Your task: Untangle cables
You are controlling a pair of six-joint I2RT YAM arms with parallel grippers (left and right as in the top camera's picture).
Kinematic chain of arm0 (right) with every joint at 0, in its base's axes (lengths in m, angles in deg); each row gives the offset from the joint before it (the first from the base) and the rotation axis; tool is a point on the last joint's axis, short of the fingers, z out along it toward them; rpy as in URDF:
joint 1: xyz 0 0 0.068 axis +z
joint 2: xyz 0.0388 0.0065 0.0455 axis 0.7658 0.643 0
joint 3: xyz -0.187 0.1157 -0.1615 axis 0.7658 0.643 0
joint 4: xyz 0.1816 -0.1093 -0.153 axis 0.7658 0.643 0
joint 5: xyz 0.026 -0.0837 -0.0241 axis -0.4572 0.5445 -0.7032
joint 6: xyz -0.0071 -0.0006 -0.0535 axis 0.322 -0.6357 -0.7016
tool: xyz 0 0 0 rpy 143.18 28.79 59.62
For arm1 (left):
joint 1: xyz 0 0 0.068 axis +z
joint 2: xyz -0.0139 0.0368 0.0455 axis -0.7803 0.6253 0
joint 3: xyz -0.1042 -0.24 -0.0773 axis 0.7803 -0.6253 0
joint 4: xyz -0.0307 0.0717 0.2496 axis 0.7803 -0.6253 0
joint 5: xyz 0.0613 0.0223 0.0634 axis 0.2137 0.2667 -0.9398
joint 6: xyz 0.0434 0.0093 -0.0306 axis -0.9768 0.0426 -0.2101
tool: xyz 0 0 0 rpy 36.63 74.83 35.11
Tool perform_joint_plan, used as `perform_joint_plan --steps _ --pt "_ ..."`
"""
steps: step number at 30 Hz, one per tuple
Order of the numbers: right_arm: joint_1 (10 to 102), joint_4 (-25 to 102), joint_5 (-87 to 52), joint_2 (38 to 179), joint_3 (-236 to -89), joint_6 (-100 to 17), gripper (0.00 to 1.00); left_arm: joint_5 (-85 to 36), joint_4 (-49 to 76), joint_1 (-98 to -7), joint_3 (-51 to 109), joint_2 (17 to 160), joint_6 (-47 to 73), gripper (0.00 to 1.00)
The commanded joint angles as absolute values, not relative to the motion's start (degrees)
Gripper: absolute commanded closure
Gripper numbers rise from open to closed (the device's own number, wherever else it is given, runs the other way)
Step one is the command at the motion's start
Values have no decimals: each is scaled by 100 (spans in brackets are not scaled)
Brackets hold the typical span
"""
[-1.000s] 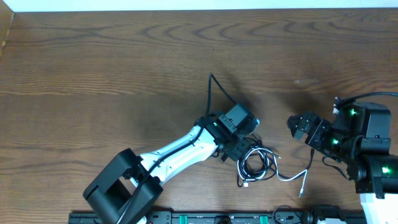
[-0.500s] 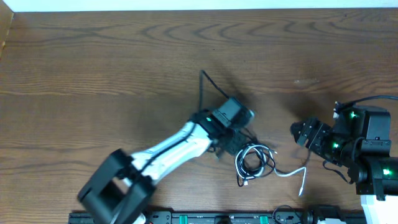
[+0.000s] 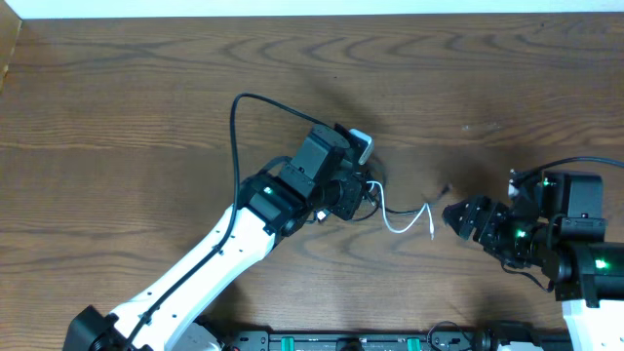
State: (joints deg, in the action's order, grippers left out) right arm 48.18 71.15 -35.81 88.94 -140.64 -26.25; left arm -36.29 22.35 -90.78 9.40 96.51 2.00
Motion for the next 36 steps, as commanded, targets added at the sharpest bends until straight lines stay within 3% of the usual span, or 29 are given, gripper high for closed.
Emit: perform_joint_plan --steps 1,7,11,22,25,30,36 --pt "4783 7106 -3758 8907 -13869 -2659 22 -3578 2235 -9067 1117 9467 364 93" --pt "4783 6851 -3738 8907 -13565 -2668 29 -3578 2344 -9060 1117 9362 629 92" --pt "4783 6245 -4029 8910 -13045 -2684 27 -3581 2414 -9056 1117 9231 749 93" --pt "4988 2953 -5692 8912 -11362 -2880 24 -3578 2429 -9056 1117 9072 880 92" --pt "5443 1666 -5542 8964 -11069 -2878 17 -3574 2429 -9058 1117 9041 994 92" --pt "6171 418 -5303 9290 -11041 -2858 14 -3399 2512 -9058 1117 8938 1142 93" --pt "7014 -295 -4038 9780 -11041 -3512 11 -3257 2550 -9058 1117 8796 1199 92"
